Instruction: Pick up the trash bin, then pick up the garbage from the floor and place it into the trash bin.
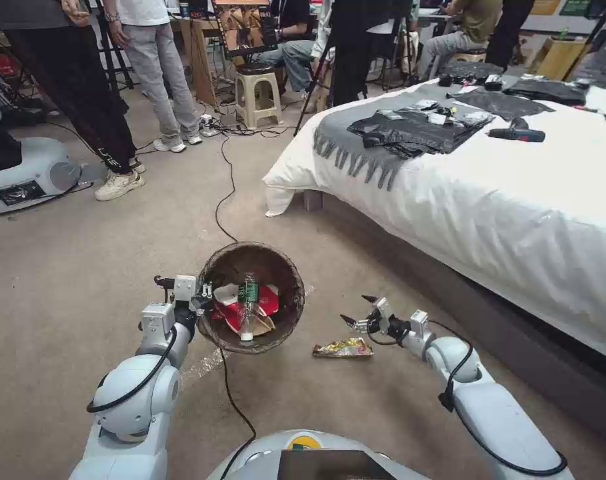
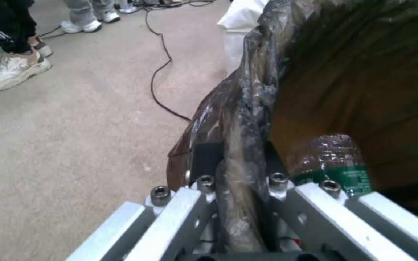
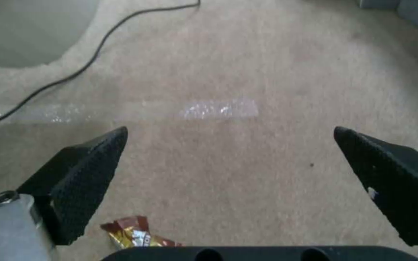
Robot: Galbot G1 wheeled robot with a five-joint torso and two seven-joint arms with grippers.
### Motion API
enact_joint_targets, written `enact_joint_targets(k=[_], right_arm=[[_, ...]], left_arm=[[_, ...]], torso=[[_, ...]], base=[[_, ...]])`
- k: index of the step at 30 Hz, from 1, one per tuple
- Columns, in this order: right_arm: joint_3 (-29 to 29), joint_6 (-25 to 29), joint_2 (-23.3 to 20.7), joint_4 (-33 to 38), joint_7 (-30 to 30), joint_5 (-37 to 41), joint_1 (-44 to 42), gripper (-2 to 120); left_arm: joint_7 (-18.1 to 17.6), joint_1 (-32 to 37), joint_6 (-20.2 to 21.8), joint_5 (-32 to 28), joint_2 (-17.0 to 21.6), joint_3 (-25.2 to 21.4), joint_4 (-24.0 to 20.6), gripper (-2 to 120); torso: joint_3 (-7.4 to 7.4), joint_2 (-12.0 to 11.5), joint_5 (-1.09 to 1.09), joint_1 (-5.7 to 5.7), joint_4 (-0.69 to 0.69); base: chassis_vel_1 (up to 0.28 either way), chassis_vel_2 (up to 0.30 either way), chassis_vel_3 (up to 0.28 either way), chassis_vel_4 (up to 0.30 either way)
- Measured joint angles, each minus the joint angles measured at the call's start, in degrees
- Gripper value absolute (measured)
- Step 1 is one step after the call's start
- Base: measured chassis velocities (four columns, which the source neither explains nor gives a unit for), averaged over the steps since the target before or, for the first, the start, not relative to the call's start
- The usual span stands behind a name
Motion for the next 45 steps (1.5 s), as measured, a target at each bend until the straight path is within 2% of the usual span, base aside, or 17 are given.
enact_joint_targets(k=[11, 26, 34, 45], right_arm=[[-2.5, 1.9, 0.4, -5.7, 0.6, -2.3, 0.7, 100], [-5.2, 3.0, 1.3, -9.0, 0.3, -6.5, 0.5, 100], [-5.9, -0.7, 1.4, -10.5, 1.9, -7.2, 1.6, 100], [-6.9, -1.5, 2.9, -13.8, 2.2, -8.2, 3.8, 100]], left_arm=[[0.0, 0.0, -0.1, 0.3, -0.1, 0.4, 0.4, 2], [-0.1, 0.0, -0.1, 0.4, -0.2, 0.7, 0.4, 2], [-0.2, 0.2, -0.1, 0.4, -0.1, 0.6, 0.2, 2], [-0.2, 0.2, -0.1, 0.4, -0.1, 0.6, 0.2, 2]], torso=[[0.0, 0.0, -0.01, 0.0, 0.0], [0.0, 0.0, 0.0, 0.0, 0.0], [0.0, 0.0, 0.0, 0.0, 0.0], [0.0, 0.0, 0.0, 0.0, 0.0]], base=[[0.0, 0.0, 0.0, 0.0], [0.0, 0.0, 0.0, 0.0], [0.0, 0.0, 0.0, 0.0], [0.0, 0.0, 0.0, 0.0]])
